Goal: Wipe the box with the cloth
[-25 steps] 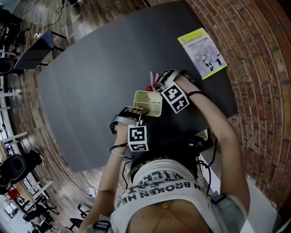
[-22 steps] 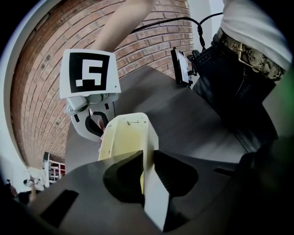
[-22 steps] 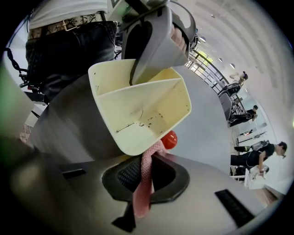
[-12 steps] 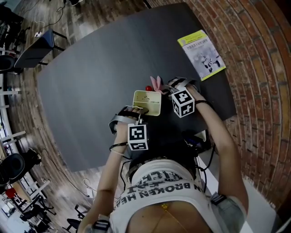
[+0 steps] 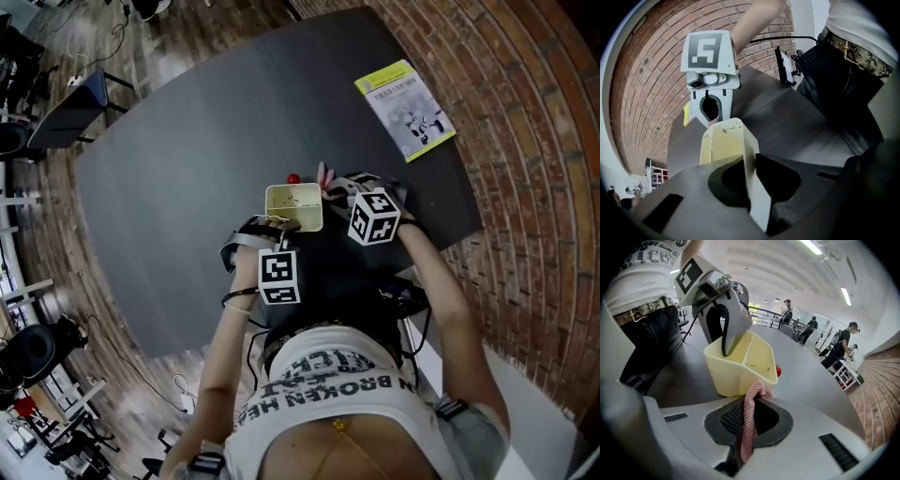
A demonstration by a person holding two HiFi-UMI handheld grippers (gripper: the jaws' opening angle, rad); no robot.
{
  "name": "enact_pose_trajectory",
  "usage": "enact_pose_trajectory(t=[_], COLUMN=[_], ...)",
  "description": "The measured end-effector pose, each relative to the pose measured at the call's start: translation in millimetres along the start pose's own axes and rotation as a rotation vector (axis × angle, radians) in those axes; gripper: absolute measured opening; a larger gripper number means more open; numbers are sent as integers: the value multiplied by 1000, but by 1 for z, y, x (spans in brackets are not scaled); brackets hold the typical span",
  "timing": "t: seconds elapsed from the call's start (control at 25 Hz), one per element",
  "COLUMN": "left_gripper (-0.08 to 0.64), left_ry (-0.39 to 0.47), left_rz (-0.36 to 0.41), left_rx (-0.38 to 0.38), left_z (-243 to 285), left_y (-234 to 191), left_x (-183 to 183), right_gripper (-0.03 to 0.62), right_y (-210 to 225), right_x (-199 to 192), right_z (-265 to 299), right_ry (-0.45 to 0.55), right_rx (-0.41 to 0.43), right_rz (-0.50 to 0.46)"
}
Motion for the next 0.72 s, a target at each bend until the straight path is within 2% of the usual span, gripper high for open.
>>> enact_pose_trajectory(t=[0.32,0.72], left_gripper=[51,51], left_ry=[-12,-31], left_rz=[-14,-44], left_rx=[-9,3], left_z=[2,2], left_y=[0,0], left_x=[2,4], right_gripper=[17,17], right_y=[-29,-64], right_x=[4,7], right_z=[-7,-14], right_ry=[-7,-14], right_rx=[-24,-39], right_rz=[12,78])
Point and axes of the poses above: the fingertips, and each gripper's own axes: z forward along the fingers, y to its right, x out of its top, the point moved 6 cm from there along -z, backward along the fingers, and after that the axes turned 14 degrees about z, right-handed, at the moved point
